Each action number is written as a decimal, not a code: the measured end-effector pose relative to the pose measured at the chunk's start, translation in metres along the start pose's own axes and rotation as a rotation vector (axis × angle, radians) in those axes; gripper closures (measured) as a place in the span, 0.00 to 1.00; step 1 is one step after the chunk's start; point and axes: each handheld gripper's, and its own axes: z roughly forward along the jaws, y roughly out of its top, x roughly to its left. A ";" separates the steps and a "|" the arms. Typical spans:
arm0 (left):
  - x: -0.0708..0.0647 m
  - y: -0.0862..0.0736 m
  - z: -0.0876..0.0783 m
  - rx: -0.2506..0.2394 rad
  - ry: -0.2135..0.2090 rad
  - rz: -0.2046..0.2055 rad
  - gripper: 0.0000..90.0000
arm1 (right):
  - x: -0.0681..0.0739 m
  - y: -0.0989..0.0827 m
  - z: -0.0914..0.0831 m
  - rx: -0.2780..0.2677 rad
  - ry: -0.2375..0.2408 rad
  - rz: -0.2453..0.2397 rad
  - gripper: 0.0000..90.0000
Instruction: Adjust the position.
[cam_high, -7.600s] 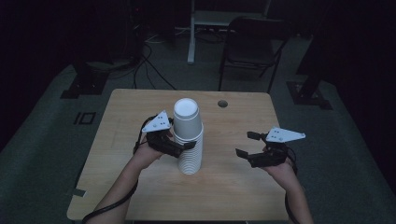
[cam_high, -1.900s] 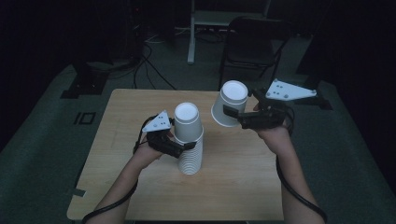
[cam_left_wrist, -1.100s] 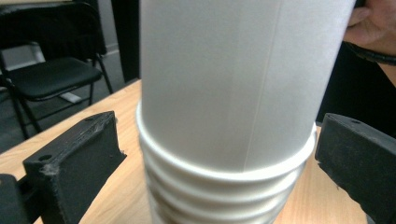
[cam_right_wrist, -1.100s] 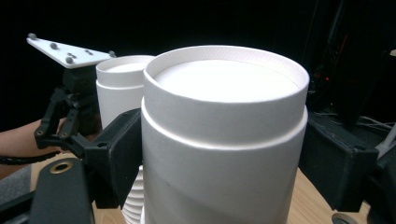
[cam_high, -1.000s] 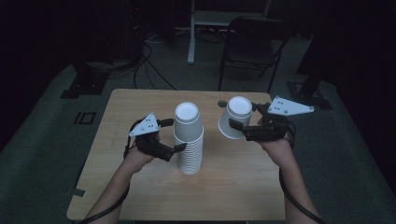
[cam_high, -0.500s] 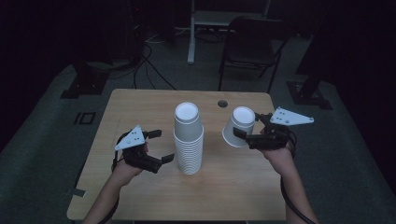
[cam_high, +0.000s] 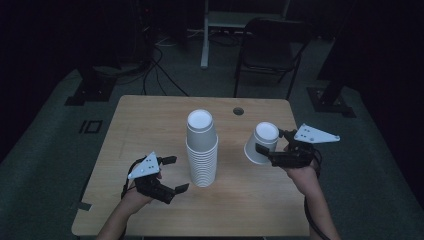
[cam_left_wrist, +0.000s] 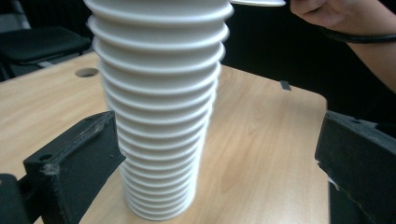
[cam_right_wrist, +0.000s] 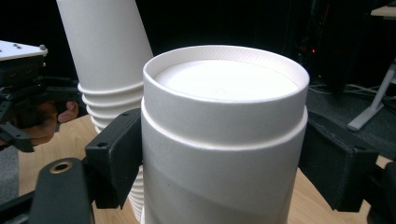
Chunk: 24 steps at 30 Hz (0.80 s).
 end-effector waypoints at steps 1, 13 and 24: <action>-0.002 -0.001 0.001 0.001 -0.014 -0.001 0.01 | 0.000 -0.003 -0.001 0.002 -0.001 0.004 0.22; -0.025 0.000 0.026 0.063 -0.141 0.030 0.01 | 0.004 -0.008 -0.006 0.002 -0.012 -0.001 0.22; -0.047 0.008 0.066 0.090 -0.257 0.063 0.01 | 0.009 -0.003 -0.013 -0.009 -0.008 -0.015 0.22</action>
